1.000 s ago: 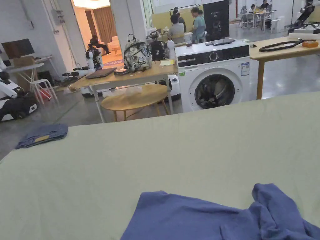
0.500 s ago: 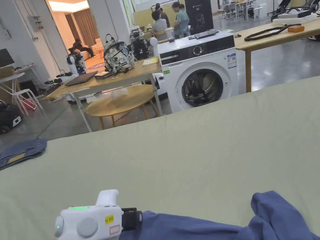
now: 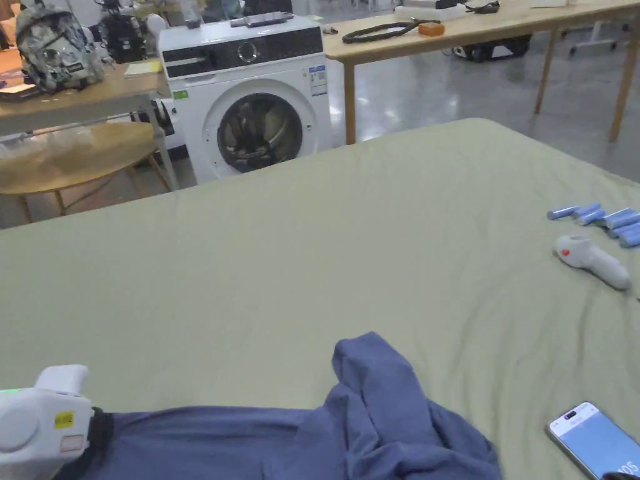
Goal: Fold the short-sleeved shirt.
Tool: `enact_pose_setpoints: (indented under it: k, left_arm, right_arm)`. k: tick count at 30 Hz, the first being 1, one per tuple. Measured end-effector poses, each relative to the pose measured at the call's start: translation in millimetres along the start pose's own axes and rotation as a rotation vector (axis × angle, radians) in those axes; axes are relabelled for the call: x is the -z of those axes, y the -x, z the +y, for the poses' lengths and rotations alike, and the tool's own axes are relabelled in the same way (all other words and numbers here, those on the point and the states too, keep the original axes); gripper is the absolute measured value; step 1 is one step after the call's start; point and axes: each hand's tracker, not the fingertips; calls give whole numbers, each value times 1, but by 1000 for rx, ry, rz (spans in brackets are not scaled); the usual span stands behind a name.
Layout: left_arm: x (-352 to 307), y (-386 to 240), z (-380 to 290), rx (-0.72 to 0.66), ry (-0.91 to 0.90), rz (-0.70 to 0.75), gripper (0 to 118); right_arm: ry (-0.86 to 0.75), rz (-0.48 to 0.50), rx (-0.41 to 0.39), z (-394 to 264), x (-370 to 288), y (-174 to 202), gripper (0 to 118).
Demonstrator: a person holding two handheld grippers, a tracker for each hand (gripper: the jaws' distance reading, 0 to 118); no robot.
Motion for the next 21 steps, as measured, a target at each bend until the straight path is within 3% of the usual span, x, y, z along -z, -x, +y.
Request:
enact_pose_setpoints:
  k: [1, 2, 6, 11, 12, 13, 15, 16, 18, 21]
  left_arm:
    - [4, 3, 1, 1, 0, 4, 0]
    - [4, 2, 1, 4, 3, 7, 0]
    - [-3, -1, 0, 1, 13, 0, 0]
    - [-7, 4, 1, -30, 20, -31, 0]
    - [-8, 4, 0, -38, 17, -37, 0]
    - [-7, 7, 1, -44, 14, -41, 0]
    - [-7, 7, 0, -51, 9, -43, 0]
    - [-7, 6, 0, -57, 8, -41, 0]
    - [-7, 7, 3, -89, 12, -29, 0]
    - [-15, 3, 4, -80, 6, -12, 0]
  right_arm:
    - [35, 1, 16, 9, 17, 1, 40]
    - [95, 16, 37, 18, 36, 2, 55]
    - [237, 79, 132, 41, 106, 11, 55]
    - [323, 77, 28, 44, 156, 38, 56]
    - [352, 56, 11, 40, 164, 40, 55]
    - [367, 20, -23, 38, 171, 42, 45]
    - [341, -18, -83, 37, 170, 43, 10]
    - [323, -44, -89, 37, 165, 41, 2]
    - [317, -5, -51, 40, 159, 36, 2]
    - [314, 18, -70, 46, 148, 36, 1]
